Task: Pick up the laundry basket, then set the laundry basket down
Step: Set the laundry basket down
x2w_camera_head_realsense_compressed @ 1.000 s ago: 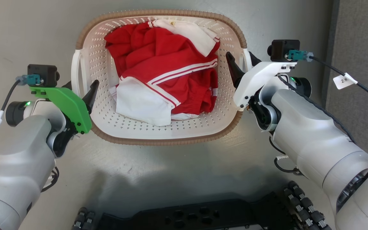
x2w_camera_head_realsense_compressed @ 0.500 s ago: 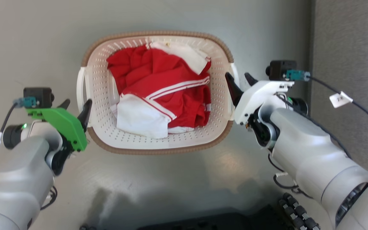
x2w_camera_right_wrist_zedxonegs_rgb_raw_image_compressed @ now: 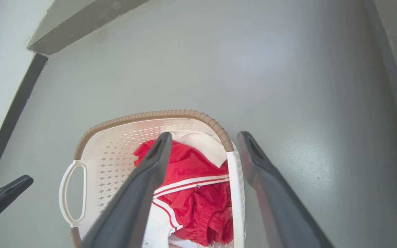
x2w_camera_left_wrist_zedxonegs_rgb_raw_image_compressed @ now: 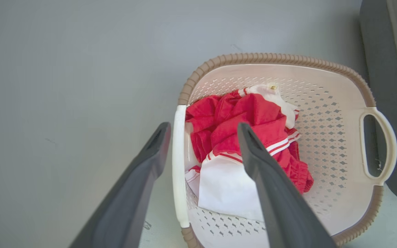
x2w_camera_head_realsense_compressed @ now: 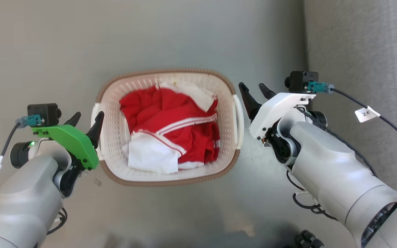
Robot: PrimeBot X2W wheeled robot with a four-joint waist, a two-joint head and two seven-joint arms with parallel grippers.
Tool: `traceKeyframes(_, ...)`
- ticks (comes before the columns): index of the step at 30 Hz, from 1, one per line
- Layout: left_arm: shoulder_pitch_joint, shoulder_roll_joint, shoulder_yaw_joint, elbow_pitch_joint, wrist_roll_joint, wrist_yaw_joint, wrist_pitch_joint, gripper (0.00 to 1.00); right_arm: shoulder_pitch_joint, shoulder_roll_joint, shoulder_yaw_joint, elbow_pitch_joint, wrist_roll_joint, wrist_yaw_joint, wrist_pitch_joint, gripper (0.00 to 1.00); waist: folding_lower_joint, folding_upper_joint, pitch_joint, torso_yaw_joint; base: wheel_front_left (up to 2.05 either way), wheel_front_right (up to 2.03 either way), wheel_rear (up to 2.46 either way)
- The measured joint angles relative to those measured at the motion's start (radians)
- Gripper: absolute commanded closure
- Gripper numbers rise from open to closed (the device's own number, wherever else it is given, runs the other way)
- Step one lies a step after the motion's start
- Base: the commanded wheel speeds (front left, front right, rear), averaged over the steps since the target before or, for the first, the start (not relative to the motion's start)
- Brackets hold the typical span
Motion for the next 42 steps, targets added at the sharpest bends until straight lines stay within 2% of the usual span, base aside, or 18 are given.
traceKeyframes(11, 0.050, 0.023, 0.035, -0.053, 0.004, 0.000, -0.015, 0.00, 0.013, 0.001, -0.072, -0.023, -0.120, 0.009, 0.000, 0.00, -0.0001, 0.0000, -0.158, -0.003, 0.00, 0.00, 0.00)
traceKeyframes(18, 0.054, 0.024, 0.150, -0.113, 0.085, 0.000, -0.015, 0.00, 0.076, -0.007, -0.141, -0.069, -0.202, 0.009, -0.001, 0.00, -0.0001, 0.0000, -0.258, 0.010, 0.00, 0.00, 0.00)
traceKeyframes(25, 0.119, 0.027, 0.267, -0.160, 0.189, 0.000, -0.015, 0.00, 0.135, -0.044, -0.204, -0.158, -0.314, 0.007, -0.001, 0.00, -0.0001, 0.0000, -0.359, 0.026, 0.00, 0.00, 0.00)
traceKeyframes(33, 0.240, 0.031, 0.430, -0.253, 0.266, 0.041, -0.015, 0.00, 0.238, -0.066, -0.341, -0.321, -0.429, -0.045, -0.001, 0.00, -0.0001, 0.0000, -0.474, 0.033, 0.00, 0.00, 0.00)
traceKeyframes(42, 0.332, 0.033, 0.567, -0.421, 0.399, 0.081, -0.015, 0.00, 0.373, -0.103, -0.434, -0.484, -0.563, -0.071, -0.001, 0.00, -0.0001, 0.0000, -0.576, 0.034, 0.00, 0.00, 0.00)
